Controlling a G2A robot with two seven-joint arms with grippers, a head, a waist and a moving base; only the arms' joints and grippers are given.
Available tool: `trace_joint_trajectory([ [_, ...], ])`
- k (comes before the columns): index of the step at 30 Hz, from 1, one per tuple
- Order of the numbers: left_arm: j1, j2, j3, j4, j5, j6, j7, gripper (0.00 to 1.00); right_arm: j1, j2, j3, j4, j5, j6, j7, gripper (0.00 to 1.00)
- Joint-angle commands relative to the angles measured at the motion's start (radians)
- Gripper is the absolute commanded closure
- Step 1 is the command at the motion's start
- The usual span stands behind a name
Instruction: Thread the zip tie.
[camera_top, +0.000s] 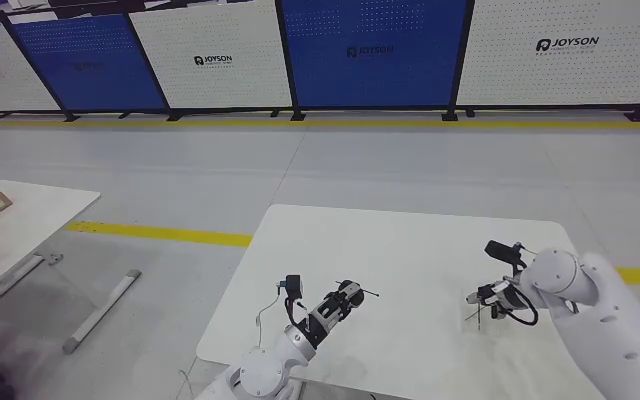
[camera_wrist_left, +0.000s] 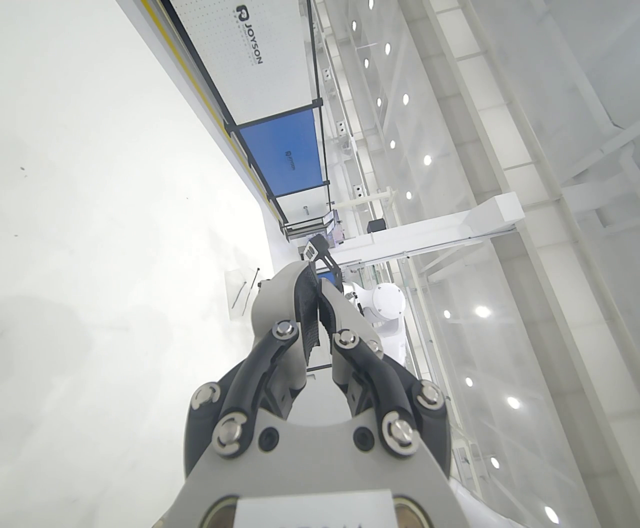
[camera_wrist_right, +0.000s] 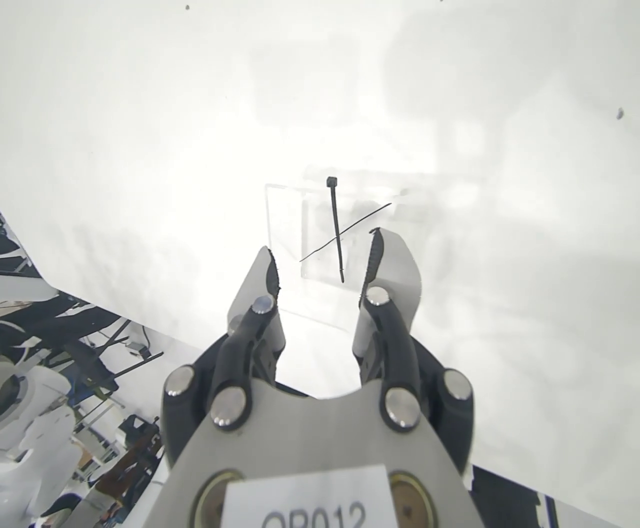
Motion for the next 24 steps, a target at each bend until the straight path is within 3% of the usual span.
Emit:
trace_joint_trajectory([
  [1,0.0,0.0,0.0,0.0,0.0,0.0,0.0,1.0,0.007,-0.006,-0.007,0.018,-0.004,0.0,0.0,0.62],
  [4,0.0,0.0,0.0,0.0,0.0,0.0,0.0,1.0,0.018,-0.015,-0.015,0.041,-0.008,0.0,0.0,0.69],
  [14,0.0,0.0,0.0,0.0,0.0,0.0,0.0,1.0,0.061,-0.045,-0.052,0.122,-0.025,0.0,0.0,0.71],
  [16,0.0,0.0,0.0,0.0,0.0,0.0,0.0,1.0,0.068,-0.05,-0.055,0.134,-0.027,0.0,0.0,0.79],
  [18,0.0,0.0,0.0,0.0,0.0,0.0,0.0,1.0,0.075,-0.055,-0.057,0.148,-0.032,0.0,0.0,0.76],
  [20,0.0,0.0,0.0,0.0,0.0,0.0,0.0,1.0,0.081,-0.06,-0.061,0.159,-0.038,0.0,0.0,0.8],
  [24,0.0,0.0,0.0,0.0,0.0,0.0,0.0,1.0,0.092,-0.07,-0.067,0.179,-0.045,0.0,0.0,0.79],
])
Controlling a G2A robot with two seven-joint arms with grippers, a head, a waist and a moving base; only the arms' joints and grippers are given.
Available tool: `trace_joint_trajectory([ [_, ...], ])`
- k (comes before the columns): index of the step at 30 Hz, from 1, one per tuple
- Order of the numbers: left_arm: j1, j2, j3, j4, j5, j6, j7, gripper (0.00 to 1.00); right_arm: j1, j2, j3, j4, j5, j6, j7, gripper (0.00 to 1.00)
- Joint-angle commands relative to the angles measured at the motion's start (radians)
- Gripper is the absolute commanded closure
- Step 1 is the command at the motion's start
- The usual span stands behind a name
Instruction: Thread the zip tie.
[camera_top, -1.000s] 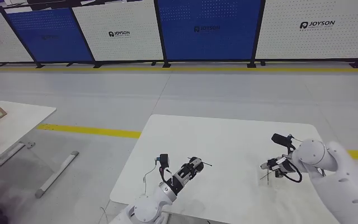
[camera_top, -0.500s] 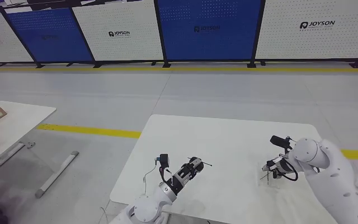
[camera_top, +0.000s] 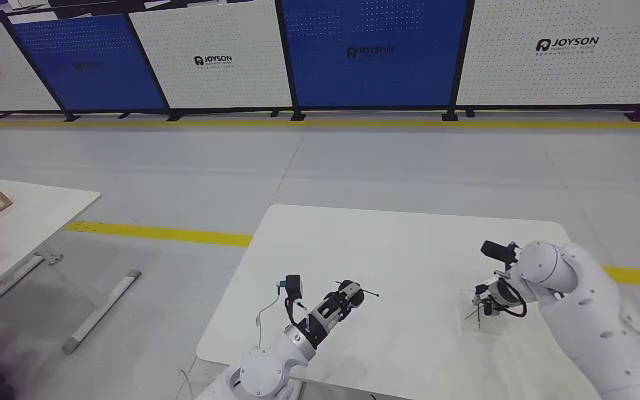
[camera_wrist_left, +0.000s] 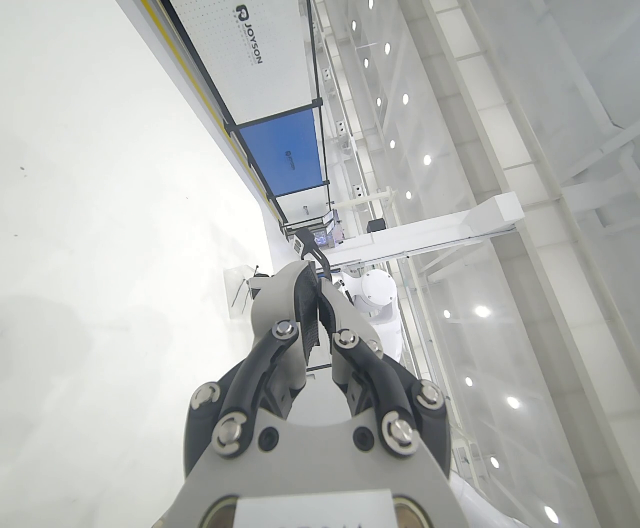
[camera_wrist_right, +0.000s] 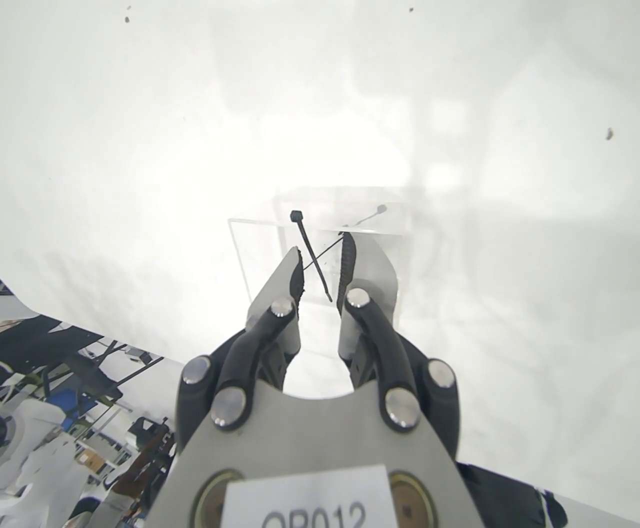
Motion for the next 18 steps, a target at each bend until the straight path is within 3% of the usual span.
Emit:
trace_joint_trajectory([
  [1,0.0,0.0,0.0,0.0,0.0,0.0,0.0,1.0,0.006,-0.005,-0.004,0.01,-0.003,0.0,0.0,0.77],
  [4,0.0,0.0,0.0,0.0,0.0,0.0,0.0,1.0,0.014,-0.012,-0.01,0.024,-0.007,0.0,0.0,0.88],
  [5,0.0,0.0,0.0,0.0,0.0,0.0,0.0,1.0,0.016,-0.014,-0.011,0.027,-0.009,0.0,0.0,1.0],
  [13,0.0,0.0,0.0,0.0,0.0,0.0,0.0,1.0,0.005,-0.015,0.007,0.005,-0.022,0.0,0.0,1.0],
  [18,0.0,0.0,0.0,0.0,0.0,0.0,0.0,1.0,-0.038,0.007,0.055,-0.082,-0.012,0.0,0.0,1.0],
])
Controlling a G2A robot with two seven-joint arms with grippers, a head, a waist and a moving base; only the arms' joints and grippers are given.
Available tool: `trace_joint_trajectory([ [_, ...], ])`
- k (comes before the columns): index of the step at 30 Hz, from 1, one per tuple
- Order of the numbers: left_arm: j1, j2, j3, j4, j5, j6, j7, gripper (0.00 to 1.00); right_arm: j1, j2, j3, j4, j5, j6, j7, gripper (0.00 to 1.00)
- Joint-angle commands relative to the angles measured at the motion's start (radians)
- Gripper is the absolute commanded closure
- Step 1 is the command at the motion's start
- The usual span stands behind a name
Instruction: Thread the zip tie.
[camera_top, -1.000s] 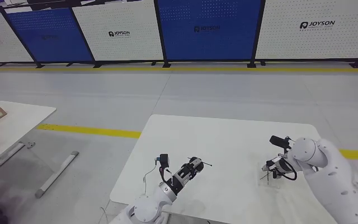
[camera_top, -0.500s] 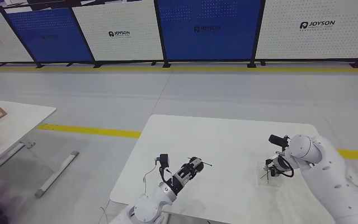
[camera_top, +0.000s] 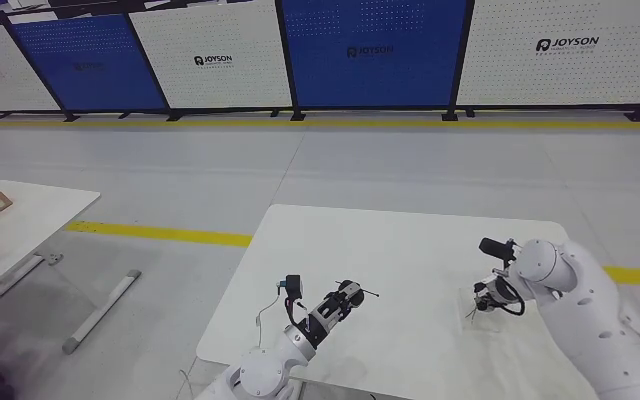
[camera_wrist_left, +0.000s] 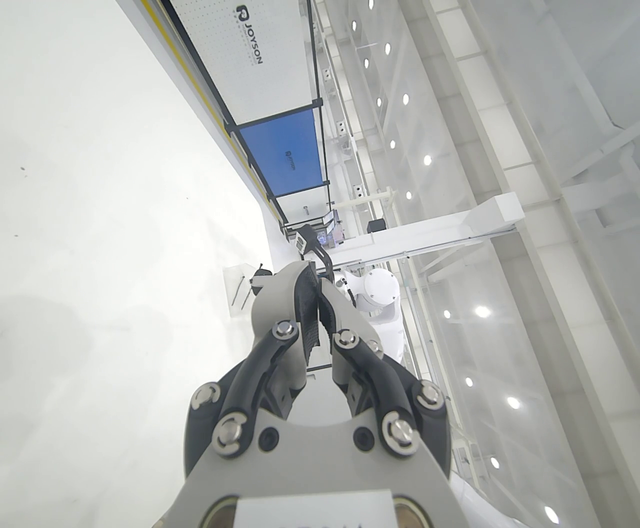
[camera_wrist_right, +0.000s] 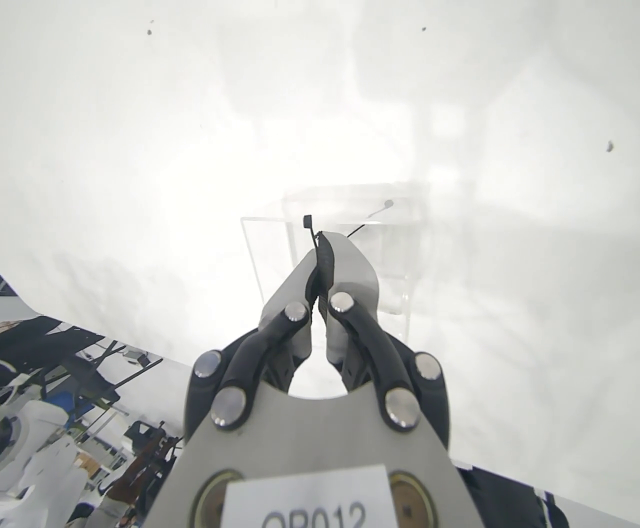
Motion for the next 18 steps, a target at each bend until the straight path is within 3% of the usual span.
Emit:
trace_joint_trajectory([
  [1,0.0,0.0,0.0,0.0,0.0,0.0,0.0,1.0,-0.025,0.012,0.029,-0.049,0.0,0.0,0.0,1.0],
  [6,0.0,0.0,0.0,0.0,0.0,0.0,0.0,1.0,-0.129,0.047,0.161,-0.225,-0.009,0.0,-0.001,1.0],
  [9,0.0,0.0,0.0,0.0,0.0,0.0,0.0,1.0,-0.221,0.063,0.258,-0.359,-0.03,0.0,-0.027,1.0],
  [12,0.0,0.0,0.0,0.0,0.0,0.0,0.0,1.0,-0.314,0.071,0.357,-0.483,0.021,0.0,-0.039,1.0],
  [18,0.0,0.0,0.0,0.0,0.0,0.0,0.0,1.0,-0.328,0.072,0.372,-0.499,0.045,-0.002,-0.029,1.0],
])
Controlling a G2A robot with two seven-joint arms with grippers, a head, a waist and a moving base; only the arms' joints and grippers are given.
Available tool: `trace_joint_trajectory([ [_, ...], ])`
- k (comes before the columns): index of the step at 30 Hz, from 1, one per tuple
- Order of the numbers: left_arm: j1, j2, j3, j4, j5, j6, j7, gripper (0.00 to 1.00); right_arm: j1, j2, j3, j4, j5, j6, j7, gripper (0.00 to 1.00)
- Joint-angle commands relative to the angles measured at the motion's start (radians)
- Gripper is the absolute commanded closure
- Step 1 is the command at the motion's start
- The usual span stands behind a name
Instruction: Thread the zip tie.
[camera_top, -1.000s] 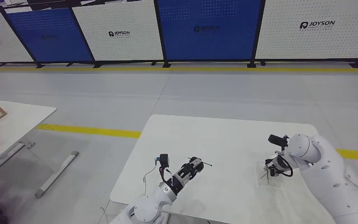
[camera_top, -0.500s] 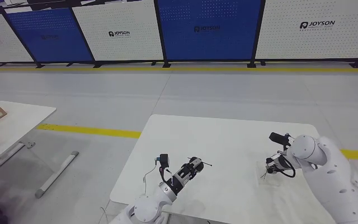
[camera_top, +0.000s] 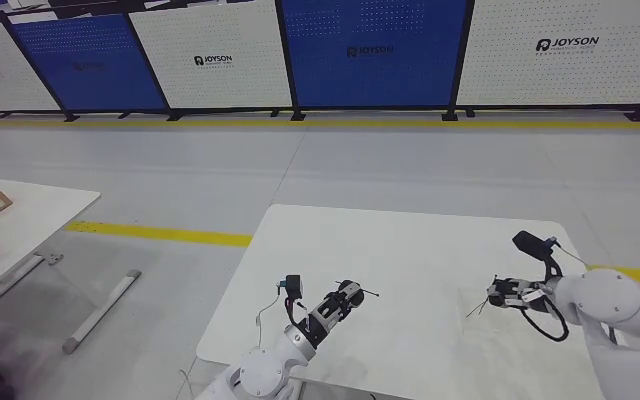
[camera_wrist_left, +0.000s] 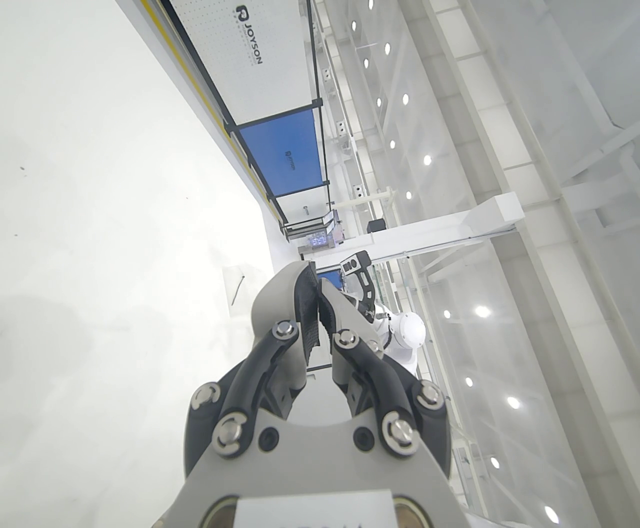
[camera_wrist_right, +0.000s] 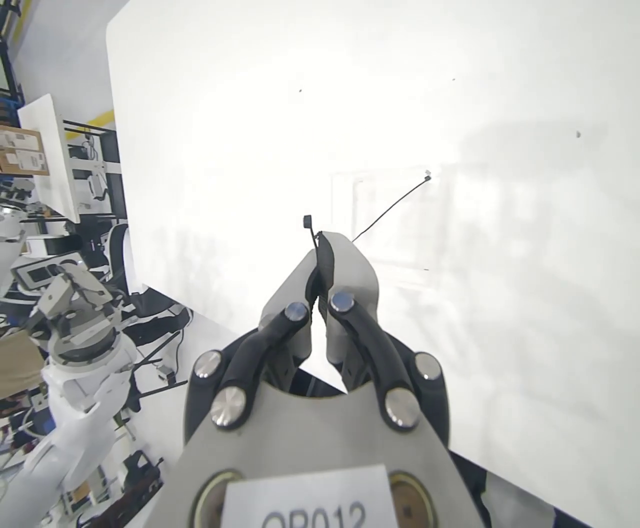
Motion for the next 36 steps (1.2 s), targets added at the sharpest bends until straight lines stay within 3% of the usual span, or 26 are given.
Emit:
trace_joint_trajectory([
  [1,0.0,0.0,0.0,0.0,0.0,0.0,0.0,1.0,0.0,0.0,0.0,0.0,-0.001,0.0,0.0,1.0],
  [8,-0.001,0.0,0.0,0.0,0.002,0.0,0.0,1.0,0.0,0.0,0.0,0.0,-0.001,0.0,0.0,1.0],
  [11,-0.011,-0.004,0.011,-0.004,0.039,0.021,0.04,1.0,-0.002,0.0,0.0,-0.001,0.0,-0.002,-0.009,1.0],
  [15,-0.036,-0.017,0.051,-0.005,0.139,0.078,0.145,1.0,-0.063,-0.001,0.031,-0.062,0.053,-0.01,-0.13,1.0],
  [19,-0.067,-0.03,0.099,0.026,0.229,0.108,0.21,1.0,-0.176,0.0,0.08,-0.194,0.128,-0.019,-0.249,1.0],
  [22,-0.086,-0.038,0.119,0.047,0.244,0.118,0.222,1.0,-0.244,-0.001,0.089,-0.256,0.136,-0.01,-0.316,1.0],
  [34,-0.086,-0.038,0.119,0.047,0.244,0.118,0.222,1.0,-0.244,-0.001,0.089,-0.256,0.136,-0.01,-0.316,1.0],
  [36,-0.086,-0.038,0.119,0.047,0.244,0.118,0.222,1.0,-0.266,-0.004,0.091,-0.266,0.155,-0.027,-0.392,1.0],
])
